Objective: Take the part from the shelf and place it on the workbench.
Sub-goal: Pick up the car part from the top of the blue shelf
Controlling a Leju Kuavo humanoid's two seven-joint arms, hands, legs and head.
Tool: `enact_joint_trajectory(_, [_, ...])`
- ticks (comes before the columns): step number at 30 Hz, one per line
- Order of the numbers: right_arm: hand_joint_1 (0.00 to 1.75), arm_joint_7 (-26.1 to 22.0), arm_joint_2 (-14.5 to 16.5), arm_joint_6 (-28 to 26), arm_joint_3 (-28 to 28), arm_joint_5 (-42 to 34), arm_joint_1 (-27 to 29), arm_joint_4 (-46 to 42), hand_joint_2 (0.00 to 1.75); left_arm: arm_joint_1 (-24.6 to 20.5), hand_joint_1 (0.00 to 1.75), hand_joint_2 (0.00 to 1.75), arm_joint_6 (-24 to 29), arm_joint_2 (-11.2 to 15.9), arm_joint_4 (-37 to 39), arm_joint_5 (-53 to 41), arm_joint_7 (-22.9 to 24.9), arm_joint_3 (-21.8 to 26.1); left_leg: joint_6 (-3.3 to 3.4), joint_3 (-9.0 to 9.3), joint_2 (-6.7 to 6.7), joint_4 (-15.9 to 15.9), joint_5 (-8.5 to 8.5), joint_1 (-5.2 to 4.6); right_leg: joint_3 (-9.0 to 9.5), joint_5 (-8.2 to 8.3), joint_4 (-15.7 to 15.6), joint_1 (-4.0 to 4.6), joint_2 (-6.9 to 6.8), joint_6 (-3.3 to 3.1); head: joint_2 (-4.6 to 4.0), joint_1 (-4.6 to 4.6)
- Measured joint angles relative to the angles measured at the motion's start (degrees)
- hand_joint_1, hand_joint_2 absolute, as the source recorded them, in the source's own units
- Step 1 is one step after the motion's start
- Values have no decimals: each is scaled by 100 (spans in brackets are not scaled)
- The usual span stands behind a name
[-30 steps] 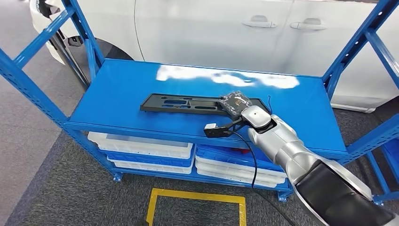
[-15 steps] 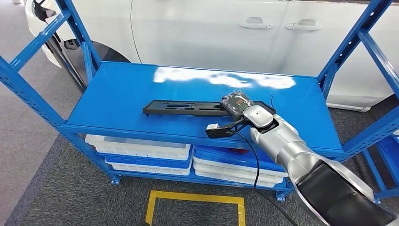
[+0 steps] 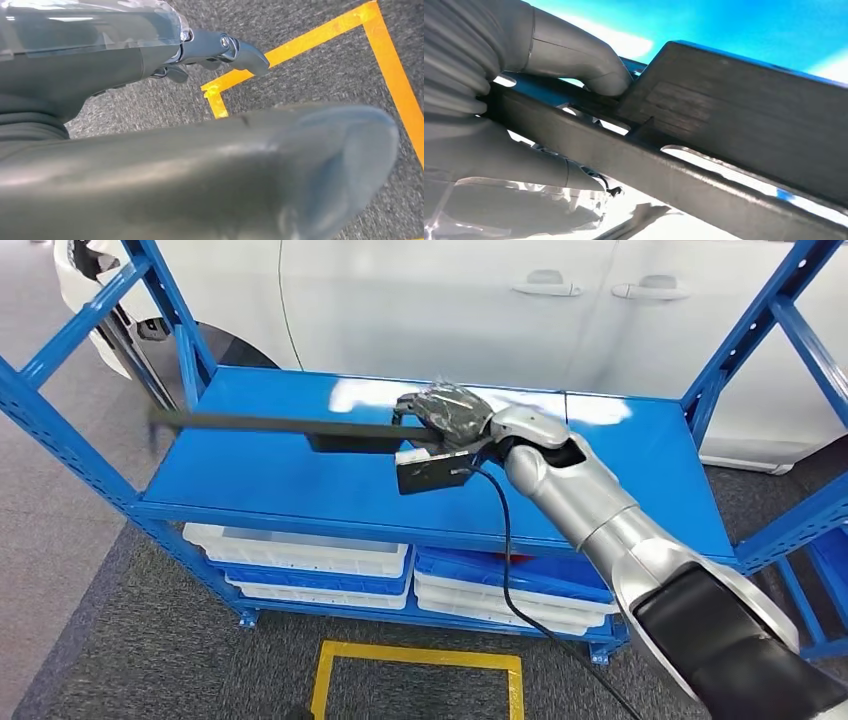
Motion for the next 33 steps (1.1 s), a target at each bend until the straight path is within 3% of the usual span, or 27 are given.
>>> enact_joint_trajectory(2, [175,-220,13,563,-165,-1010,-30,-419,175,4,0,175,25,5,0,-4,1,0,-61,-11,22,0,-8,5,-5,10,-43,-15,27,-56,0,1])
enact_joint_trajectory(4, [175,-407,-7,1057,-378,-2015,-35,-819,175,1,0,175,44,7,0,-18,4,0,-118,-94,45,217,-181,9,16,37,-89,-43,40,-125,0,0])
enact_joint_trajectory(7, [175,-549,-115,1481,-636,-2947,-13,-1304,175,-3,0,175,61,8,0,-38,19,0,-169,-554,60,1298,-709,22,27,47,-105,-42,59,-176,0,0])
enact_joint_trajectory(8, [175,-565,-163,1553,-679,-3076,8,-1421,175,-3,0,175,63,8,0,-40,22,0,-177,-681,60,1582,-787,27,30,46,-103,-41,72,-177,0,1])
enact_joint_trajectory(9, [175,-572,-215,1626,-709,-3189,40,-1527,175,-4,0,175,65,9,0,-41,25,-1,-180,-716,60,1660,-754,31,36,45,-99,-41,88,-175,0,0])
enact_joint_trajectory(10, [175,-575,-275,1722,-731,-3345,83,-1626,175,-7,0,175,66,9,0,-41,25,-1,-178,-637,60,1491,-613,37,44,40,-93,-41,105,-168,0,0])
enact_joint_trajectory(12, [175,-590,-421,1989,-772,-3843,209,-1851,175,-19,0,175,75,9,0,-37,26,-2,-159,-258,35,714,-238,45,60,16,-70,-38,131,-132,0,0])
enact_joint_trajectory(14, [175,-634,-580,2283,-806,-4398,410,-2114,175,-27,0,175,106,8,0,-24,28,-2,-113,13,-17,139,-77,44,45,-2,-40,-20,147,-74,0,1])
enact_joint_trajectory(17, [175,-737,-732,2568,-821,-4792,916,-2515,175,-22,0,175,173,8,0,-9,33,-2,-12,51,-36,27,-77,36,30,5,-61,-14,159,21,0,0])
enact_joint_trajectory(19, [175,-791,-753,2684,-822,-4868,1215,-2716,175,-28,0,175,220,7,0,15,30,-2,57,59,-15,-5,-55,51,-43,-114,94,-30,160,76,0,1])
enact_joint_trajectory(22, [175,-861,-729,2906,-817,-5015,1579,-2901,175,-23,0,175,321,5,0,67,25,-1,111,60,37,-20,-52,52,-506,-590,1081,-50,156,126,0,1])
enact_joint_trajectory(24, [175,-938,-711,3049,-785,-5060,1945,-2986,175,-2,0,175,390,6,0,98,25,2,121,66,53,-19,-59,47,-740,-685,1549,-56,154,137,0,1])
enact_joint_trajectory(25, [175,-986,-711,3099,-755,-5055,2146,-3024,175,9,0,175,416,6,0,110,23,3,121,71,55,-19,-62,44,-709,-576,1465,-56,153,128,0,1])
enact_joint_trajectory(28, [175,-1165,-711,3080,-663,-4954,2609,-3142,175,26,0,175,445,0,0,140,-5,8,96,84,64,-14,-77,17,-199,-49,353,-25,93,42,0,1])
enact_joint_trajectory(30, [175,-1308,-711,2971,-619,-4848,2886,-3240,175,31,0,175,448,-5,0,149,-36,9,45,83,83,-14,-87,-1,-21,44,-47,19,55,-14,0,1])
enact_joint_trajectory(33, [175,-1434,-733,2894,-582,-4735,3265,-3375,175,35,0,175,445,-6,0,143,-51,9,-47,99,108,-11,-116,-6,-1,55,-106,12,88,-84,0,0])
